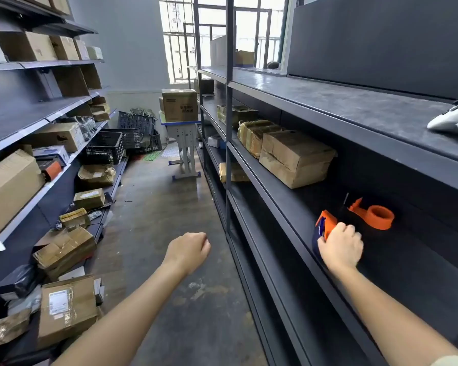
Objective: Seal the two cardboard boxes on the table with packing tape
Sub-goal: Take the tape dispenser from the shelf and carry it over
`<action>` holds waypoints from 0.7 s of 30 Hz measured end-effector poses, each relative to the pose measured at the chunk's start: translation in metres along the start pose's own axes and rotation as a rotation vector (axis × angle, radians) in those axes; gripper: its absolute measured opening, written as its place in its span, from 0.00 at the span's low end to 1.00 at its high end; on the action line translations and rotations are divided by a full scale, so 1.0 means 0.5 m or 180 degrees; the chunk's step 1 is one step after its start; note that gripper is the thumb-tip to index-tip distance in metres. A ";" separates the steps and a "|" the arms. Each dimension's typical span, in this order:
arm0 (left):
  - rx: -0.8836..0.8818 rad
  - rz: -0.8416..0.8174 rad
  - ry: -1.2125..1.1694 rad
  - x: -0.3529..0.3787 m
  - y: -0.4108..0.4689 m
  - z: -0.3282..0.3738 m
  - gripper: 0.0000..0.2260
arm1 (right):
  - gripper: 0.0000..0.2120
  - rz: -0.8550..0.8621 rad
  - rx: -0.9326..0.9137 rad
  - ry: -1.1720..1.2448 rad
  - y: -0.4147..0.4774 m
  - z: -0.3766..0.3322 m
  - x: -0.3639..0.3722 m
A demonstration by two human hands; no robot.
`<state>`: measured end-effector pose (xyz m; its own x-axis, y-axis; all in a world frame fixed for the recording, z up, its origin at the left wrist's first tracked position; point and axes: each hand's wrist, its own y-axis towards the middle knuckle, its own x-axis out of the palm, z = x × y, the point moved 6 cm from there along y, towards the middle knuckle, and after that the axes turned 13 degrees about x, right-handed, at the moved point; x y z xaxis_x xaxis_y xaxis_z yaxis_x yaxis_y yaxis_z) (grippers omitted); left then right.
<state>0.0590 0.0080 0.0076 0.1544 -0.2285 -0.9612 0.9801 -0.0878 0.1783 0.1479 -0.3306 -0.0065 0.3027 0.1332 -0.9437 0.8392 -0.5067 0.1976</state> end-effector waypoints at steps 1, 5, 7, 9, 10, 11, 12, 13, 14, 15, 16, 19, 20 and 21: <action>-0.0025 -0.0030 0.0037 -0.001 0.000 -0.003 0.14 | 0.26 -0.0208 0.0245 0.0034 0.011 0.020 0.010; -0.0064 0.0031 -0.0002 0.001 0.002 -0.015 0.13 | 0.28 -0.0712 0.0417 -0.0063 0.037 0.059 0.041; -0.0066 0.0044 -0.0049 0.008 0.002 -0.019 0.13 | 0.32 -0.0632 0.0161 -0.0347 0.036 0.046 0.048; -0.0094 0.0086 -0.0089 0.012 0.001 -0.025 0.12 | 0.31 -0.0786 0.0038 -0.0333 0.037 0.035 0.065; -0.0109 0.0078 -0.0075 0.013 -0.001 -0.029 0.12 | 0.31 -0.1038 0.0066 -0.0265 0.037 0.035 0.080; -0.0121 0.0051 -0.0063 0.014 -0.002 -0.030 0.12 | 0.32 -0.1312 0.0169 -0.0187 0.036 0.036 0.097; -0.0124 0.0052 -0.0051 0.015 -0.004 -0.031 0.12 | 0.33 -0.1478 0.0255 -0.0114 0.033 0.036 0.105; -0.0133 0.0039 -0.0033 0.014 -0.006 -0.032 0.12 | 0.31 -0.1462 0.0215 -0.0116 0.036 0.035 0.112; -0.0137 0.0041 -0.0018 0.012 -0.008 -0.033 0.12 | 0.27 -0.1302 0.0079 -0.0181 0.039 0.030 0.110; -0.0143 0.0046 -0.0004 0.010 -0.010 -0.033 0.12 | 0.24 -0.1057 -0.0102 -0.0239 0.043 0.021 0.105; -0.0156 0.0071 -0.0011 0.007 -0.012 -0.034 0.12 | 0.24 -0.0871 -0.0243 -0.0051 0.045 0.011 0.096; -0.0155 0.0088 -0.0028 0.003 -0.016 -0.033 0.13 | 0.21 -0.0971 -0.0466 0.0611 0.042 -0.023 0.088; -0.0153 0.0091 -0.0041 0.003 -0.015 -0.033 0.13 | 0.17 -0.1071 -0.0508 0.0673 0.037 -0.039 0.088; -0.0163 0.0086 -0.0055 0.002 -0.014 -0.031 0.13 | 0.12 -0.1145 -0.0533 0.0828 0.031 -0.056 0.086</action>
<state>0.0543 0.0236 0.0018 0.1793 -0.2467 -0.9524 0.9807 -0.0318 0.1929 0.1865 -0.3086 -0.0364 0.0646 0.4948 -0.8666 0.9663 -0.2478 -0.0694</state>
